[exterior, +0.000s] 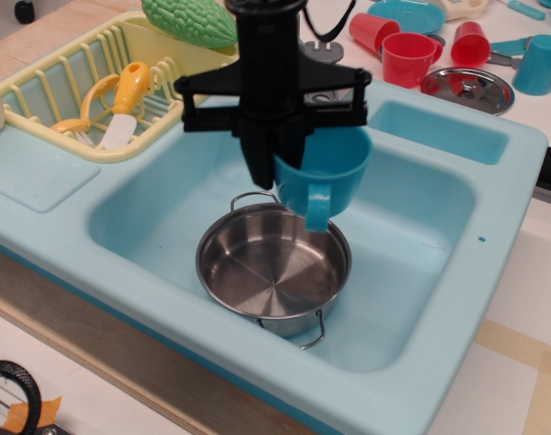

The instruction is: Put cup into pot or pan

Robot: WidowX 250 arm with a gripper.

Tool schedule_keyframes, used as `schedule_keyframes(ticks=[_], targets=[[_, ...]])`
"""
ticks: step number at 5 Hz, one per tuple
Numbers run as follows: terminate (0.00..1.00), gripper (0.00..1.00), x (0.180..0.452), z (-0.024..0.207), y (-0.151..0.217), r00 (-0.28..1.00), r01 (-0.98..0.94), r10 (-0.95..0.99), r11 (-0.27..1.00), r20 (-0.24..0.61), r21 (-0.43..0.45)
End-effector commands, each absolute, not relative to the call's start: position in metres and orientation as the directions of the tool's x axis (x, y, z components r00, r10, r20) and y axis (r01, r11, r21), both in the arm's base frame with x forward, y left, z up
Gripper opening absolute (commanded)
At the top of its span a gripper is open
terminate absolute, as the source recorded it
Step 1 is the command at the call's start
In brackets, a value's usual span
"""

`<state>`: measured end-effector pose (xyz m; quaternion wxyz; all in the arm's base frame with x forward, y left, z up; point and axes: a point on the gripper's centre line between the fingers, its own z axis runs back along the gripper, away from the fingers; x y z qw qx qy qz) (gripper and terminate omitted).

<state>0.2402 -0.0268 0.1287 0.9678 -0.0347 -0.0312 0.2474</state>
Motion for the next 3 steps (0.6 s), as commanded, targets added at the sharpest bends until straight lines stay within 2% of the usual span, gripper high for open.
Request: schedule_keyframes(ticks=[1,2,3], targets=[[0.00,1.00,0.2387,0.1290,-0.0168,0.873,-0.477,0.483,0.874,0.058,-0.096],[0.00,1.00,0.2387,0.1290,-0.0168,0.873,-0.477,0.483,0.874,0.058,-0.096],[1.00,1.00,0.2387,0.1290,-0.0168,0.873,-0.477,0.483,0.874,0.058,-0.096]])
